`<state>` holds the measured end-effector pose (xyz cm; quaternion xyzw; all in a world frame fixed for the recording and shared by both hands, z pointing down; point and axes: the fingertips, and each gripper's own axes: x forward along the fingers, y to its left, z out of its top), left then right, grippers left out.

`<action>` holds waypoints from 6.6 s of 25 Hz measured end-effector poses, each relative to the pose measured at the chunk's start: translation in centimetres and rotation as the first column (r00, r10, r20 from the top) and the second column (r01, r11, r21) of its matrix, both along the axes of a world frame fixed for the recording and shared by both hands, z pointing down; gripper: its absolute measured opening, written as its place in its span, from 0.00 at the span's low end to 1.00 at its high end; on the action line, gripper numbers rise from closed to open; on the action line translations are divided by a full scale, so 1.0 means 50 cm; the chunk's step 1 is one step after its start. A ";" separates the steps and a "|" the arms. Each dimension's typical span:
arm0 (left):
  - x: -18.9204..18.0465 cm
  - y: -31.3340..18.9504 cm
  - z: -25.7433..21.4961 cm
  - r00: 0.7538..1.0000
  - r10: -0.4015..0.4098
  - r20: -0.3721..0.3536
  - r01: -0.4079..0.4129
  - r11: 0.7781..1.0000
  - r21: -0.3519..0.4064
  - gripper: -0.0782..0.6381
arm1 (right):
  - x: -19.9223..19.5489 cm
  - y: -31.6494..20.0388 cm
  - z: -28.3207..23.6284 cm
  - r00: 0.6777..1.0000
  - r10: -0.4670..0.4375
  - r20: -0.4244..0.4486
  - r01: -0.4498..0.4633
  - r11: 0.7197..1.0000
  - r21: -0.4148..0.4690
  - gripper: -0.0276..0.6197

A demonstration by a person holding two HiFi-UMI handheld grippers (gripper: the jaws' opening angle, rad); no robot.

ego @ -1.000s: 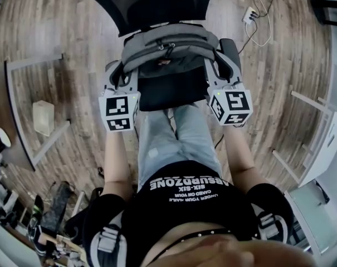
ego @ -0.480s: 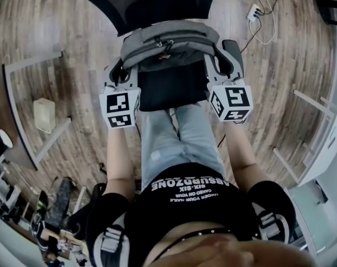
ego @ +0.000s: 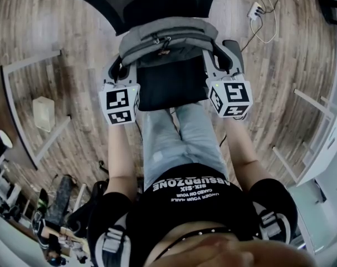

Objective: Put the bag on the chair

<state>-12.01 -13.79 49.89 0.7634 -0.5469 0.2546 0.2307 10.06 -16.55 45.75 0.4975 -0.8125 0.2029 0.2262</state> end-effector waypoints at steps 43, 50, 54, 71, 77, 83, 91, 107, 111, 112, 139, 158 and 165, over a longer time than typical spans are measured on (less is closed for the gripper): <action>-0.022 -0.019 0.118 0.994 -0.105 -0.010 0.105 0.993 -0.055 0.28 | -0.025 -0.027 0.097 0.991 -0.068 -0.114 0.073 0.996 0.045 0.19; -0.021 -0.047 0.131 0.989 -0.151 0.006 0.151 0.987 -0.054 0.28 | -0.023 -0.050 0.112 0.987 -0.039 -0.154 0.055 0.994 0.097 0.18; -0.025 -0.049 0.134 0.988 -0.156 -0.019 0.155 0.988 -0.022 0.28 | -0.026 -0.056 0.116 0.991 -0.034 -0.131 0.049 0.993 0.111 0.18; -0.047 -0.097 0.167 0.987 -0.160 -0.013 0.160 0.987 0.004 0.28 | -0.050 -0.115 0.149 0.990 -0.012 -0.141 0.031 0.990 0.136 0.18; -0.050 -0.116 0.177 0.986 -0.164 -0.021 0.164 0.986 -0.011 0.28 | -0.053 -0.137 0.161 0.987 -0.029 -0.159 0.049 0.992 0.120 0.18; -0.049 -0.138 0.186 0.982 -0.184 -0.030 0.183 0.983 -0.024 0.28 | -0.054 -0.163 0.172 0.986 -0.030 -0.166 0.049 0.992 0.115 0.18; -0.058 -0.163 0.195 0.980 -0.196 -0.036 0.195 0.980 -0.033 0.28 | -0.063 -0.194 0.183 0.984 -0.025 -0.175 0.044 0.993 0.108 0.18; -0.064 -0.214 0.213 0.979 -0.201 -0.035 0.199 0.978 -0.058 0.28 | -0.069 -0.250 0.205 0.981 -0.026 -0.191 0.044 0.995 0.093 0.18; -0.063 -0.215 0.215 0.979 -0.202 -0.035 0.199 0.978 -0.061 0.28 | -0.066 -0.252 0.208 0.982 -0.019 -0.186 0.039 0.994 0.101 0.18; -0.062 -0.216 0.216 0.979 -0.199 -0.036 0.197 0.979 -0.060 0.28 | -0.066 -0.253 0.209 0.983 -0.018 -0.185 0.037 0.994 0.102 0.18; -0.067 -0.247 0.227 0.978 -0.202 -0.055 0.200 0.979 -0.039 0.29 | -0.071 -0.274 0.219 0.979 0.015 -0.202 0.015 0.989 0.149 0.18; -0.042 -0.163 0.025 0.986 -0.168 -0.013 0.169 0.976 0.136 0.44 | -0.067 -0.135 0.061 0.987 -0.035 -0.155 0.060 0.985 0.159 0.30; 0.004 -0.098 -0.099 0.994 -0.061 -0.087 0.073 0.988 0.136 0.35 | -0.063 -0.063 -0.051 0.992 -0.060 -0.114 0.077 0.986 0.150 0.08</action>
